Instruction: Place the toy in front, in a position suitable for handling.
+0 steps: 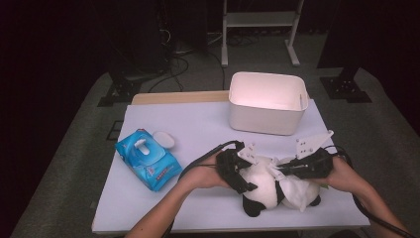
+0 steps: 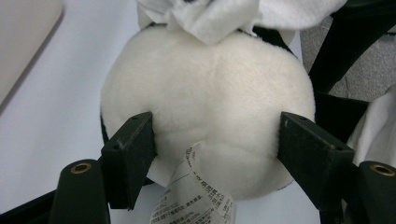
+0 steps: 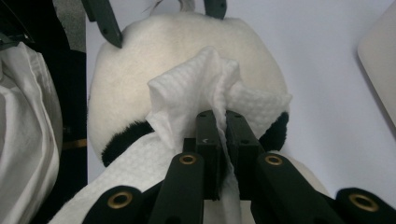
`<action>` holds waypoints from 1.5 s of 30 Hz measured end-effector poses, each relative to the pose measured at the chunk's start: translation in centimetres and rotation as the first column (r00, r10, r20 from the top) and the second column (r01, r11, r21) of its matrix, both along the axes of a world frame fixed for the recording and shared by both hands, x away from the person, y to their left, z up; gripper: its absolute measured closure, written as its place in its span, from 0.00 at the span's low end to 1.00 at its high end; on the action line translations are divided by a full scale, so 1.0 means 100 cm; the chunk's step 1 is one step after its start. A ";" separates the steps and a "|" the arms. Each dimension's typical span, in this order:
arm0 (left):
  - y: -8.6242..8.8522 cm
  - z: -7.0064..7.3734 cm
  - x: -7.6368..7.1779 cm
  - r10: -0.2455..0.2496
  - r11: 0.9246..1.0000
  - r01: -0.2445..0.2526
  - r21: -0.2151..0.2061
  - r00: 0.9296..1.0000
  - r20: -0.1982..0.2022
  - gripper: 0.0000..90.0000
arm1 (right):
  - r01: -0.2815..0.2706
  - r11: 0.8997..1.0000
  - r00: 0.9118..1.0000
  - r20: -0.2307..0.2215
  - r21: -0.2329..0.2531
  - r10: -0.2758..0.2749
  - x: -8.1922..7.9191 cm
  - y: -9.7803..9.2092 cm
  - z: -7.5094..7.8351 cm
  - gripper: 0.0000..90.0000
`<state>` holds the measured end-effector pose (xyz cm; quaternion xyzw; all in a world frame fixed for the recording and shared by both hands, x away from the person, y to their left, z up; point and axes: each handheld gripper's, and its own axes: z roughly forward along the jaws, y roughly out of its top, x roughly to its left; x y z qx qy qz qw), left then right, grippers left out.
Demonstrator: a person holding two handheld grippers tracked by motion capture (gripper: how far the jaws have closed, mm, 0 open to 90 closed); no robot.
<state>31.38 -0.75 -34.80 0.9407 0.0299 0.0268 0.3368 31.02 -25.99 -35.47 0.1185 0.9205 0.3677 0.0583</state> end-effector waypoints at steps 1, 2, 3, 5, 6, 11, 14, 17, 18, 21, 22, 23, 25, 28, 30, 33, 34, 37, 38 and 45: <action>0.000 0.002 0.000 0.003 1.000 -0.003 -0.005 1.000 -0.005 0.30 | 0.003 1.000 1.000 -0.001 0.001 -0.003 -0.002 0.001 0.000 0.94; 0.001 0.003 0.001 0.002 1.000 -0.003 -0.008 1.000 -0.006 0.30 | -0.001 1.000 1.000 0.003 0.003 0.001 -0.004 0.001 -0.001 0.94; 0.000 0.004 0.001 0.003 1.000 -0.003 -0.012 1.000 -0.007 0.30 | -0.003 1.000 1.000 0.001 0.005 0.003 -0.006 0.001 -0.001 0.94; 0.000 0.006 0.002 0.007 1.000 -0.007 -0.016 1.000 -0.011 0.30 | -0.012 1.000 1.000 0.012 0.007 0.012 -0.011 0.001 -0.001 0.95; -0.002 0.007 0.003 0.005 1.000 -0.005 -0.016 1.000 -0.018 0.29 | -0.009 1.000 1.000 0.004 0.007 0.009 -0.013 0.001 -0.001 0.95; -0.007 0.004 0.000 -0.007 1.000 0.007 0.005 0.999 -0.032 0.29 | -0.025 1.000 1.000 0.016 0.015 0.025 -0.025 -0.001 -0.001 0.95; -0.009 0.002 -0.002 -0.013 1.000 0.013 0.009 0.999 -0.036 0.30 | -0.032 0.999 0.999 0.031 0.010 0.032 -0.027 0.002 0.003 0.95; -0.011 0.001 -0.005 -0.011 1.000 0.011 0.012 1.000 -0.027 0.30 | -0.071 0.997 0.996 0.047 0.008 0.071 -0.025 0.014 0.009 0.95; -0.011 0.001 -0.006 -0.016 1.000 0.016 0.024 1.000 -0.019 0.30 | -0.084 0.996 0.995 0.052 0.003 0.083 -0.025 0.018 0.011 0.95; -0.011 0.001 -0.009 -0.018 1.000 0.018 0.023 1.000 -0.011 0.30 | -0.121 0.993 0.991 0.064 -0.002 0.121 -0.022 0.037 0.017 0.95; -0.011 0.001 -0.009 -0.021 0.999 0.021 0.024 1.000 -0.008 0.30 | -0.132 0.991 0.989 0.067 -0.001 0.132 -0.020 0.043 0.019 0.95; -0.011 0.001 -0.010 -0.024 1.000 0.024 0.020 1.000 -0.007 0.30 | -0.141 0.990 0.988 0.070 -0.001 0.141 -0.019 0.048 0.020 0.95; -0.010 0.000 -0.011 -0.023 1.000 0.023 0.018 1.000 -0.001 0.30 | -0.160 0.987 0.984 0.076 0.002 0.160 -0.015 0.058 0.022 0.94; -0.009 -0.001 -0.011 -0.021 1.000 0.021 0.015 1.000 0.004 0.30 | -0.164 0.986 0.984 0.075 -0.005 0.164 -0.011 0.061 0.021 0.94; -0.011 -0.001 -0.012 -0.022 1.000 0.022 0.012 1.000 0.008 0.30 | -0.146 0.989 0.987 0.064 0.008 0.145 -0.010 0.054 0.021 0.95; -0.013 0.000 -0.014 -0.026 0.999 0.026 0.018 1.000 0.010 0.30 | -0.113 0.993 0.992 0.065 0.015 0.112 -0.010 0.041 0.021 0.94; -0.013 0.000 -0.014 -0.028 0.999 0.028 0.023 1.000 0.012 0.30 | -0.105 0.994 0.992 0.066 0.015 0.104 -0.010 0.036 0.020 0.94; -0.014 0.001 -0.014 -0.028 0.999 0.027 0.026 0.999 0.016 0.30 | -0.062 0.998 0.997 0.054 0.012 0.062 -0.008 0.018 0.016 0.94; -0.014 0.000 -0.014 -0.027 0.999 0.027 0.026 1.000 0.014 0.30 | -0.045 0.999 0.998 0.045 0.011 0.045 -0.007 0.012 0.014 0.94; -0.013 0.003 -0.012 -0.032 0.999 0.032 0.025 0.999 -0.002 0.30 | 0.002 1.000 1.000 -0.005 0.030 -0.001 -0.006 -0.009 0.000 0.94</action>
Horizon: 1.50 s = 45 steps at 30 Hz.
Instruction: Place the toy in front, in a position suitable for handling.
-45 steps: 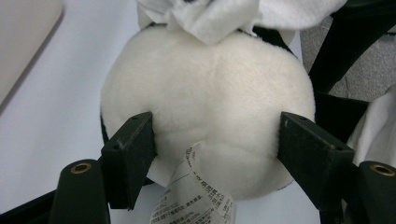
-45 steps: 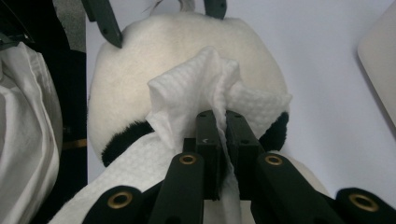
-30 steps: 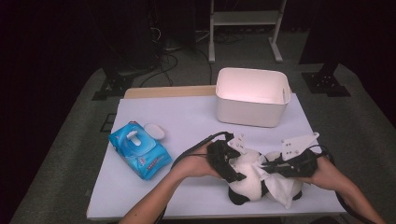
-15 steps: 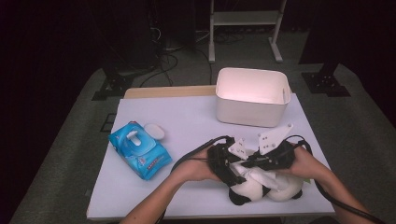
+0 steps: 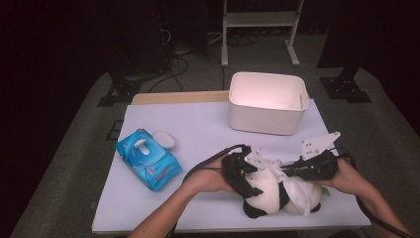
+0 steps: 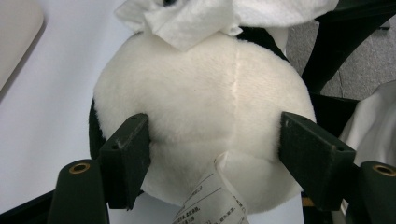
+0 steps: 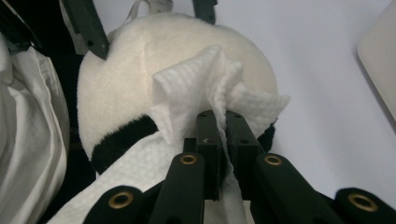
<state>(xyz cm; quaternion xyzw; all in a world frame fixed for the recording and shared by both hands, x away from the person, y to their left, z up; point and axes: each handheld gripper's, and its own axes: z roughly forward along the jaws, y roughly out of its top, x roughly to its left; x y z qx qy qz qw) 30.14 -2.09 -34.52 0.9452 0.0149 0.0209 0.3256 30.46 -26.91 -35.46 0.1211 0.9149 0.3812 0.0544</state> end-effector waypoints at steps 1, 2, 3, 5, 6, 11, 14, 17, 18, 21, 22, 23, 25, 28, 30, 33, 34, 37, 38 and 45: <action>0.001 0.003 0.001 -0.002 1.000 0.002 0.005 1.000 -0.003 0.30 | -0.002 1.000 1.000 0.001 -0.004 0.002 -0.001 0.002 0.000 0.95; 0.002 0.005 0.002 0.001 1.000 -0.001 0.004 1.000 -0.008 0.30 | -0.010 1.000 1.000 0.006 -0.010 0.010 -0.003 0.004 0.000 0.95; 0.004 0.007 0.003 0.004 1.000 -0.004 0.001 1.000 -0.017 0.30 | -0.012 1.000 1.000 0.008 -0.013 0.012 -0.004 0.006 0.001 0.95; 0.006 0.011 0.004 0.001 1.000 -0.001 -0.004 1.000 -0.018 0.30 | -0.021 1.000 1.000 0.014 -0.018 0.022 -0.008 0.008 0.002 0.95; 0.006 0.012 0.004 0.002 1.000 -0.002 -0.006 1.000 -0.014 0.30 | -0.027 1.000 1.000 0.012 -0.017 0.027 -0.011 0.009 0.002 0.95; 0.003 0.015 0.004 -0.001 1.000 0.002 0.010 1.000 -0.026 0.28 | -0.064 0.998 0.998 0.017 -0.009 0.064 -0.024 0.012 0.002 0.95; 0.001 0.010 0.003 -0.009 1.000 0.010 0.012 0.999 -0.050 0.29 | -0.072 0.997 0.997 0.020 -0.009 0.072 -0.029 0.013 0.003 0.95; 0.001 0.008 0.000 -0.011 1.000 0.011 0.007 0.999 -0.047 0.31 | -0.079 0.997 0.996 0.042 -0.026 0.080 -0.030 0.015 0.007 0.95; 0.001 0.008 -0.002 -0.011 1.000 0.012 0.004 0.999 -0.047 0.31 | -0.086 0.996 0.995 0.043 -0.022 0.087 -0.030 0.017 0.009 0.95; -0.001 0.009 -0.006 -0.017 1.000 0.017 0.015 1.000 -0.025 0.32 | -0.114 0.993 0.991 0.062 -0.010 0.115 -0.028 0.028 0.015 0.95; -0.002 0.010 -0.007 -0.021 1.000 0.021 0.021 1.000 -0.019 0.32 | -0.122 0.993 0.990 0.065 -0.006 0.122 -0.028 0.033 0.017 0.95; -0.002 0.010 -0.008 -0.023 1.000 0.023 0.019 1.000 -0.016 0.32 | -0.132 0.991 0.988 0.074 -0.004 0.132 -0.027 0.038 0.020 0.95; -0.002 0.009 -0.010 -0.024 1.000 0.024 0.017 1.000 -0.012 0.32 | -0.146 0.989 0.986 0.080 0.004 0.145 -0.025 0.046 0.023 0.95; -0.001 0.009 -0.012 -0.029 0.999 0.029 0.015 1.000 -0.004 0.32 | -0.168 0.986 0.982 0.090 0.003 0.168 -0.022 0.058 0.026 0.95; 0.000 0.008 -0.012 -0.026 1.000 0.026 0.012 1.000 0.001 0.32 | -0.172 0.985 0.981 0.087 -0.001 0.172 -0.020 0.060 0.026 0.95; -0.001 0.007 -0.013 -0.023 1.000 0.023 0.009 1.000 0.010 0.33 | -0.158 0.987 0.985 0.071 0.011 0.157 -0.018 0.053 0.025 0.95; -0.001 0.007 -0.013 -0.023 1.000 0.023 0.011 1.000 0.015 0.33 | -0.146 0.989 0.987 0.066 0.018 0.144 -0.017 0.048 0.024 0.95; -0.002 0.007 -0.014 -0.027 1.000 0.027 0.012 0.999 0.019 0.33 | -0.118 0.993 0.992 0.049 0.024 0.116 -0.015 0.036 0.020 0.95; -0.002 0.007 -0.014 -0.028 1.000 0.028 0.012 0.999 0.018 0.33 | -0.102 0.994 0.994 0.045 0.026 0.101 -0.014 0.030 0.018 0.95; -0.003 0.007 -0.016 -0.032 0.999 0.032 0.009 0.999 0.019 0.33 | -0.033 0.999 0.999 0.004 0.016 0.033 -0.011 0.002 0.005 0.95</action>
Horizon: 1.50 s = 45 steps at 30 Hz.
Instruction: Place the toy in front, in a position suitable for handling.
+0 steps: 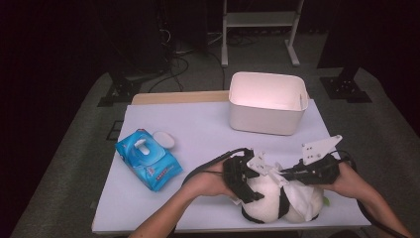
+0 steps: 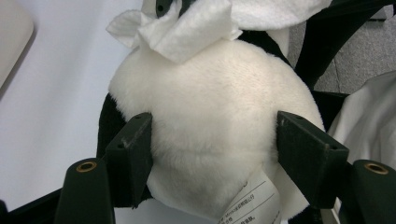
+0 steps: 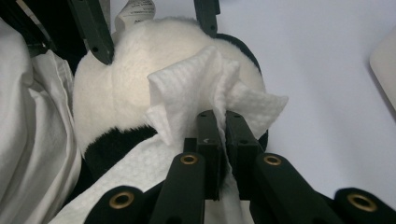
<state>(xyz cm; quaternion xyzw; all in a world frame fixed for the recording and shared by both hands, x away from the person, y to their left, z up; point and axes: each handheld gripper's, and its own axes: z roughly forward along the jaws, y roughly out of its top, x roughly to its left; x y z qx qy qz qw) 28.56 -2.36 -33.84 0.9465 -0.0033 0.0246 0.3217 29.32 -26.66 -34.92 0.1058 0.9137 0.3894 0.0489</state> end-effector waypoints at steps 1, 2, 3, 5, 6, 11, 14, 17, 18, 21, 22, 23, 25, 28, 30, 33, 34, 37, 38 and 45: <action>0.000 0.000 0.000 -0.001 1.000 0.001 0.002 1.000 -0.001 0.33 | 0.001 1.000 1.000 -0.001 0.006 -0.001 0.000 -0.001 0.000 0.95; -0.001 0.000 -0.001 -0.002 1.000 0.002 0.008 1.000 0.003 0.33 | -0.001 1.000 1.000 0.001 0.006 0.001 0.000 0.000 0.000 0.95; -0.001 0.001 -0.001 -0.004 1.000 0.004 0.012 1.000 0.005 0.33 | -0.002 1.000 1.000 0.008 0.001 0.002 -0.001 0.002 0.002 0.95; -0.001 0.000 -0.002 -0.002 1.000 0.002 0.010 1.000 0.007 0.33 | -0.014 1.000 1.000 0.015 0.000 0.014 0.000 0.007 0.004 0.95; -0.001 0.001 -0.002 -0.003 1.000 0.003 0.011 1.000 0.007 0.33 | -0.025 1.000 0.999 0.019 0.000 0.025 0.001 0.011 0.006 0.95; -0.001 0.001 -0.004 -0.012 1.000 0.012 0.018 1.000 0.017 0.33 | -0.073 0.997 0.997 0.034 0.016 0.073 0.007 0.032 0.014 0.95; 0.000 0.000 -0.006 -0.011 1.000 0.010 0.019 1.000 0.017 0.33 | -0.099 0.995 0.994 0.036 0.014 0.098 0.010 0.046 0.017 0.95; 0.002 -0.001 -0.005 -0.007 1.000 0.007 0.006 1.000 0.012 0.33 | -0.104 0.995 0.994 0.027 0.007 0.104 0.013 0.049 0.017 0.95; 0.002 -0.001 -0.005 -0.009 1.000 0.009 0.002 1.000 0.012 0.33 | -0.099 0.995 0.995 0.022 0.005 0.099 0.013 0.047 0.016 0.95; 0.001 -0.001 -0.005 -0.013 1.000 0.013 0.004 1.000 0.014 0.33 | -0.073 0.997 0.997 0.013 0.009 0.073 0.013 0.036 0.013 0.95; 0.001 -0.001 -0.005 -0.014 1.000 0.014 0.004 1.000 0.015 0.33 | -0.059 0.998 0.998 0.010 0.008 0.059 0.012 0.031 0.012 0.95; 0.001 -0.001 -0.005 -0.014 1.000 0.014 0.005 1.000 0.016 0.33 | -0.047 0.999 0.999 0.006 0.008 0.047 0.011 0.026 0.010 0.95; 0.001 -0.001 -0.005 -0.013 1.000 0.013 0.007 1.000 0.017 0.33 | -0.026 1.000 1.000 0.001 0.004 0.026 0.010 0.016 0.006 0.95; 0.002 -0.001 -0.004 -0.010 1.000 0.010 0.003 1.000 0.010 0.33 | 0.004 1.000 1.000 -0.010 -0.017 -0.004 0.008 0.004 0.000 0.94; 0.002 -0.001 -0.004 -0.013 1.000 0.013 -0.005 1.000 0.005 0.33 | 0.024 1.000 0.999 -0.022 -0.014 -0.025 0.007 -0.005 -0.004 0.94; 0.001 0.000 -0.005 -0.015 1.000 0.015 0.003 1.000 0.003 0.33 | 0.027 1.000 0.999 -0.025 0.005 -0.027 0.005 -0.010 -0.007 0.95; 0.001 0.003 -0.004 -0.022 1.000 0.022 0.010 1.000 0.005 0.33 | 0.026 1.000 0.999 -0.023 0.005 -0.026 0.005 -0.009 -0.007 0.95; 0.002 0.008 -0.001 -0.019 1.000 0.019 0.006 1.000 -0.016 0.30 | 0.020 1.000 1.000 -0.004 -0.003 -0.020 0.002 -0.005 -0.006 0.95; 0.002 0.009 0.000 -0.020 1.000 0.020 0.006 1.000 -0.022 0.29 | 0.021 1.000 1.000 -0.001 -0.002 -0.021 0.001 -0.005 -0.005 0.95; -0.005 0.018 0.008 -0.018 1.000 0.018 0.005 0.999 -0.045 0.22 | 0.012 1.000 1.000 -0.002 0.020 -0.012 -0.005 -0.003 -0.005 0.95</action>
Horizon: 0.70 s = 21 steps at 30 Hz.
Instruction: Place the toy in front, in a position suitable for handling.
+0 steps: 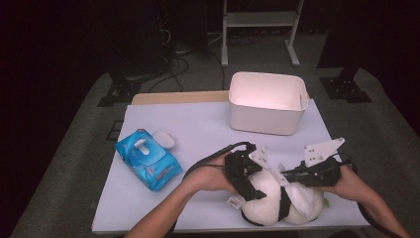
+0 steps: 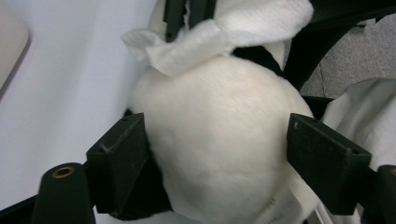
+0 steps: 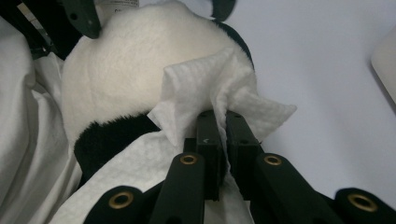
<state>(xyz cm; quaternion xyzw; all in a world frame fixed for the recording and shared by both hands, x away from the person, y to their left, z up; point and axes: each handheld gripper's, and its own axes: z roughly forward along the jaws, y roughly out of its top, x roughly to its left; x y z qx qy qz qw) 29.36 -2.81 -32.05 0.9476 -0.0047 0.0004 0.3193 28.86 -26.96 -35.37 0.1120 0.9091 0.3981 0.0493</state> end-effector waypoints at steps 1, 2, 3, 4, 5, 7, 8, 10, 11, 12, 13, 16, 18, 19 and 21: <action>-0.002 0.001 0.001 -0.002 1.000 0.002 0.003 1.000 -0.007 0.22 | -0.005 1.000 1.000 0.003 0.002 0.005 -0.001 0.001 0.000 0.95; -0.003 0.002 0.001 -0.007 1.000 0.007 0.006 1.000 -0.007 0.22 | -0.013 1.000 1.000 0.007 -0.001 0.013 -0.003 0.002 0.001 0.95; -0.004 0.003 0.002 -0.009 1.000 0.009 0.011 1.000 -0.008 0.22 | -0.018 1.000 1.000 0.012 0.001 0.018 -0.004 0.003 0.001 0.95; -0.004 0.004 0.003 -0.009 1.000 0.009 0.010 1.000 -0.009 0.21 | -0.024 1.000 1.000 0.012 0.000 0.024 -0.006 0.005 0.002 0.95; -0.004 0.004 0.003 -0.006 1.000 0.007 0.008 1.000 -0.014 0.21 | -0.028 1.000 0.999 0.016 -0.003 0.028 -0.007 0.006 0.003 0.95; -0.004 0.005 0.006 -0.005 1.000 0.005 0.009 1.000 -0.026 0.21 | -0.040 0.999 0.999 0.020 0.000 0.040 -0.009 0.008 0.003 0.95; -0.004 0.004 0.008 -0.004 1.000 0.004 0.010 0.999 -0.039 0.21 | -0.040 0.999 0.999 0.021 0.000 0.040 -0.010 0.008 0.003 0.95; -0.003 0.001 0.011 -0.007 1.000 0.008 0.016 0.998 -0.057 0.20 | -0.041 0.999 0.999 0.023 -0.002 0.042 -0.012 0.008 0.003 0.95; -0.003 -0.001 0.012 -0.003 1.000 0.004 0.017 0.998 -0.069 0.19 | -0.043 0.999 0.999 0.022 0.001 0.043 -0.012 0.008 0.003 0.95; -0.004 -0.004 0.014 -0.003 1.000 0.005 0.019 0.996 -0.084 0.19 | -0.043 0.999 0.999 0.022 0.004 0.043 -0.012 0.008 0.002 0.95; -0.005 -0.007 0.015 -0.001 1.000 0.004 0.029 0.995 -0.102 0.18 | -0.048 0.999 0.999 0.025 0.001 0.047 -0.012 0.008 0.002 0.95; -0.007 -0.016 0.019 -0.005 0.999 0.012 0.051 0.989 -0.150 0.13 | -0.058 0.998 0.998 0.017 0.001 0.058 -0.015 0.011 0.002 0.95; -0.008 -0.021 0.020 -0.008 0.999 0.016 0.046 0.984 -0.176 0.12 | -0.068 0.998 0.997 0.022 -0.004 0.068 -0.016 0.012 0.002 0.95; -0.007 -0.023 0.021 -0.007 0.999 0.015 0.041 0.982 -0.191 0.12 | -0.067 0.998 0.997 0.024 -0.008 0.067 -0.016 0.013 0.002 0.94; -0.008 -0.028 0.022 -0.010 0.999 0.021 0.046 0.975 -0.220 0.12 | -0.068 0.998 0.997 0.019 -0.007 0.068 -0.015 0.013 0.001 0.94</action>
